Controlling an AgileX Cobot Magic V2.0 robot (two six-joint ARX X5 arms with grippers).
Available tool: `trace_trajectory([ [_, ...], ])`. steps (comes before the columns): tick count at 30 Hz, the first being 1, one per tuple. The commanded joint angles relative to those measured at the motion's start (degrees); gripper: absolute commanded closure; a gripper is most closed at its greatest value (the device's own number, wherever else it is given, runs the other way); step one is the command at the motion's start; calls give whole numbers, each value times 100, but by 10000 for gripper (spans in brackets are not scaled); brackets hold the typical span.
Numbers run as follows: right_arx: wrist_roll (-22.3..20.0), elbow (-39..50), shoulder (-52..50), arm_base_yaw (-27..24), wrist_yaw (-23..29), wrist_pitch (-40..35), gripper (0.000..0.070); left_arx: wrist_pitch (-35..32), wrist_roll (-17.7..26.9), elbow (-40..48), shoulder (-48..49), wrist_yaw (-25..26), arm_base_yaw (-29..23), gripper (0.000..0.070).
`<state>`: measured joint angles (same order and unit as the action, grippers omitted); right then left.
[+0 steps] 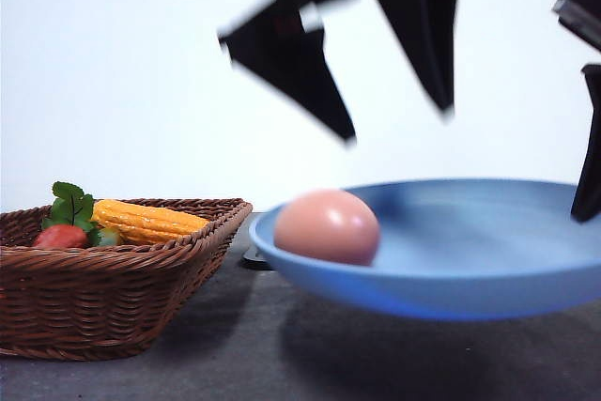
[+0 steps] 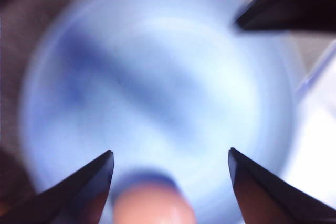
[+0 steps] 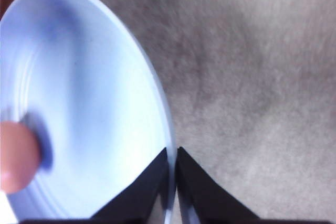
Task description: Transfer egg from basket to plate and serve
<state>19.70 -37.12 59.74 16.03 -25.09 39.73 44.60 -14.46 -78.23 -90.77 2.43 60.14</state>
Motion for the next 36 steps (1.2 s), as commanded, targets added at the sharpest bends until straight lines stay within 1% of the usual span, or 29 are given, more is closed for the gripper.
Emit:
trace_trajectory([
  [1, 78, -85, 203, -14, -84, -74, 700, 124, 72, -229, 201, -102, 57, 256],
  [7, -8, -251, 1050, -321, -743, -521, 700, 715, 172, -300, 1159, -838, 57, 257],
  [10, -172, -628, 1499, -522, -789, -537, 700, 1049, 154, -300, 1688, -1224, 57, 257],
  [13, -294, -1183, 1969, -709, -791, -494, 700, 1329, 72, -300, 2186, -1427, 59, 257],
  [18, -421, -2274, 2813, -1016, -789, -376, 700, 1566, -157, -300, 2936, -1476, 59, 257],
  [24, -406, -3633, 3955, -1208, -784, -192, 700, 1678, -316, -300, 3537, -1617, 59, 259],
  [28, -365, -4420, 4709, -1244, -778, -131, 700, 1780, -427, -300, 3743, -1797, 59, 259],
  [32, -288, -5102, 5393, -1244, -779, -68, 700, 1761, -467, -300, 3808, -1816, 59, 259],
  [36, -259, -5583, 5912, -1241, -782, -2, 700, 1754, -469, -300, 3800, -1819, 59, 259],
])
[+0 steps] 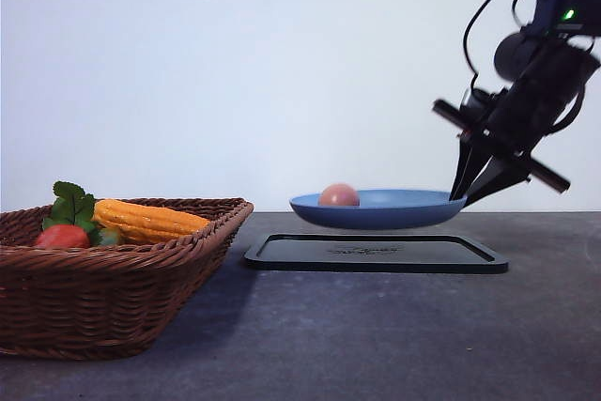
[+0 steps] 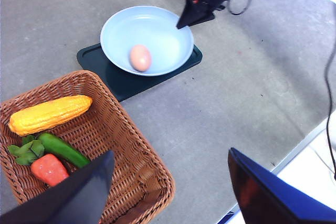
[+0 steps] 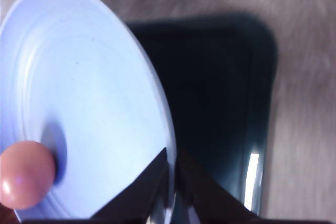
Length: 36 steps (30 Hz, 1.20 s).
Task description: Transfer egg from basket to plate and serve
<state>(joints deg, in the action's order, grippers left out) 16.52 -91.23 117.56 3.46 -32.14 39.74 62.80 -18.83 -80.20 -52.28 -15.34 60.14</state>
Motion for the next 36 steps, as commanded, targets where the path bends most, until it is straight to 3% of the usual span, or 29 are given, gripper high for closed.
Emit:
trace_trajectory([
  [1, 59, -248, 214, 15, -76, 9, 700, -69, -36, -103, -52, -58, 59, 259],
  [12, -141, -305, 377, -24, 481, 310, 686, -103, -122, -103, -56, -301, 59, 259],
  [19, -239, -305, 380, -25, 705, 392, 444, -102, -122, -103, -60, -340, 59, 259],
  [26, -435, -401, 162, -156, 616, 738, 442, -109, -103, -103, -66, -454, 57, 264],
  [31, -743, -443, -512, -268, 678, 1083, 449, -154, 225, -103, -138, -768, 59, 328],
  [34, -782, -443, -1084, -283, 710, 1120, 508, -293, 496, -103, -250, -1108, 57, 396],
  [36, -862, -440, -1482, -258, 719, 1131, 589, -433, 664, -103, -341, -1351, 53, 488],
])
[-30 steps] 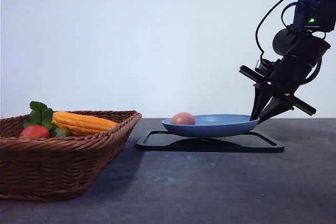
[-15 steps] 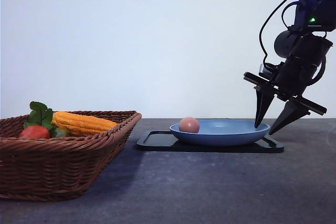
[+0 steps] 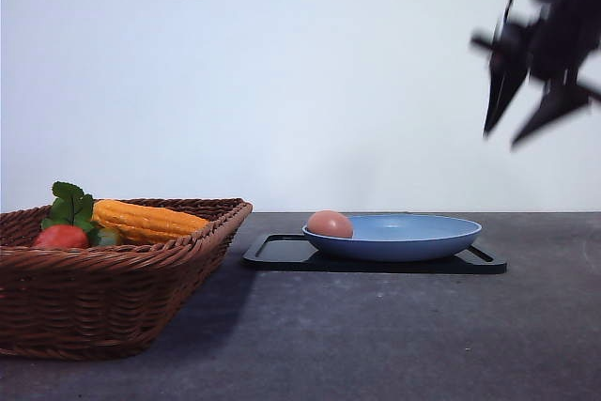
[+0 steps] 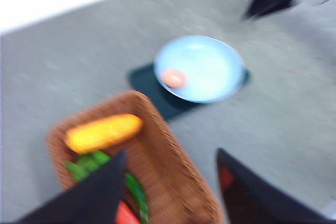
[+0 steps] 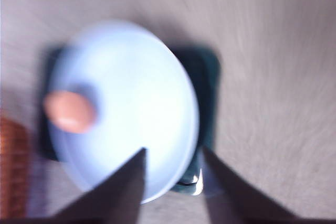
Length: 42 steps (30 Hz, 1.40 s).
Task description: Transfer egg from basket to plate and serve
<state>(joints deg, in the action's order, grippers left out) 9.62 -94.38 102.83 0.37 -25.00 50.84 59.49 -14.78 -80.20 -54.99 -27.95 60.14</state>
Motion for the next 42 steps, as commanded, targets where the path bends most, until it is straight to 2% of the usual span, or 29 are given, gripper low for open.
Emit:
trace_trajectory([
  [1, -196, -123, -214, 76, 24, 35, 636, -179, 367, -103, -124, -195, 45, 547],
  [2, -206, -120, -398, 126, 85, 59, 672, -237, 491, -103, -169, -249, 22, 603],
  [4, -274, -119, -783, 322, 338, 138, 700, -347, 786, -103, -263, -277, -55, 700],
  [9, -556, -45, -1582, 1070, 1496, 390, 700, -474, 1229, -95, -385, -277, -386, 700],
  [13, -607, 423, -2326, 1760, 2372, 86, 700, -480, 1309, -3, -266, -277, -972, 700],
  [16, -605, 1208, -3026, 2234, 2792, -601, 700, -613, 1307, 188, 41, -267, -1527, 700],
  [20, -605, 2592, -4025, 2739, 3469, -1775, 700, -1203, 1304, 811, 713, -48, -2064, 700],
  [27, -605, 5213, -5684, 3416, 4295, -3803, 700, -2393, 1239, 2586, 2136, 186, -2412, 700],
  [31, -598, 6431, -6464, 3613, 4492, -4544, 700, -2727, 1070, 3436, 2702, 325, -2413, 700],
  [34, -569, 7002, -6915, 3665, 4494, -4738, 700, -2835, 1057, 3747, 2909, 454, -2413, 700],
  [40, -316, 7347, -7464, 3662, 4529, -4779, 700, -2731, 1043, 3781, 2910, 481, -2413, 700],
  [42, -269, 7347, -7583, 3662, 4637, -4785, 700, -2785, 858, 3781, 2910, 493, -2413, 700],
])
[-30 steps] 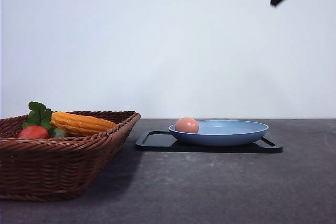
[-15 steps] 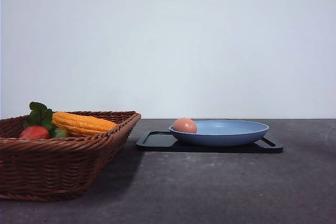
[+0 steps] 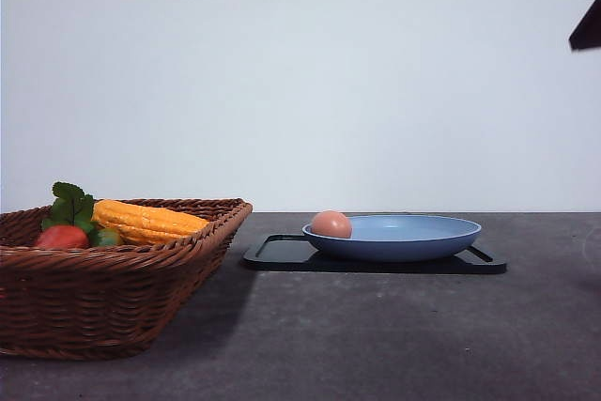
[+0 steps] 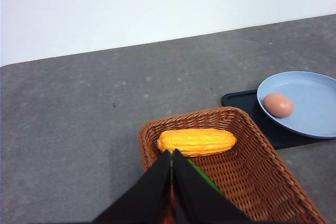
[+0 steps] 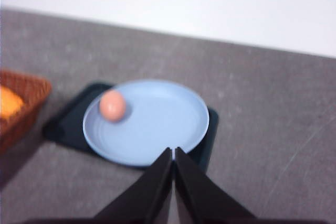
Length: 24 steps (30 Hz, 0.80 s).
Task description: Transfer egg from basket to plate and serve
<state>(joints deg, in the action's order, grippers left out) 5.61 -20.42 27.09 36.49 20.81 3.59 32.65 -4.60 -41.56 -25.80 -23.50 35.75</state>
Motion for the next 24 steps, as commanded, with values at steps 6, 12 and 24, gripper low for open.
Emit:
trace_trajectory([
  [6, 160, -51, -401, 50, 489, -65, 700, -98, -171, -83, -9, 47, 26, 700],
  [12, 148, -53, -862, 50, 1334, -65, 700, -101, -171, -83, -9, 47, 26, 700],
  [24, 144, -55, -1772, 52, 3475, -111, 700, -101, -68, -48, 764, 94, -964, 700],
])
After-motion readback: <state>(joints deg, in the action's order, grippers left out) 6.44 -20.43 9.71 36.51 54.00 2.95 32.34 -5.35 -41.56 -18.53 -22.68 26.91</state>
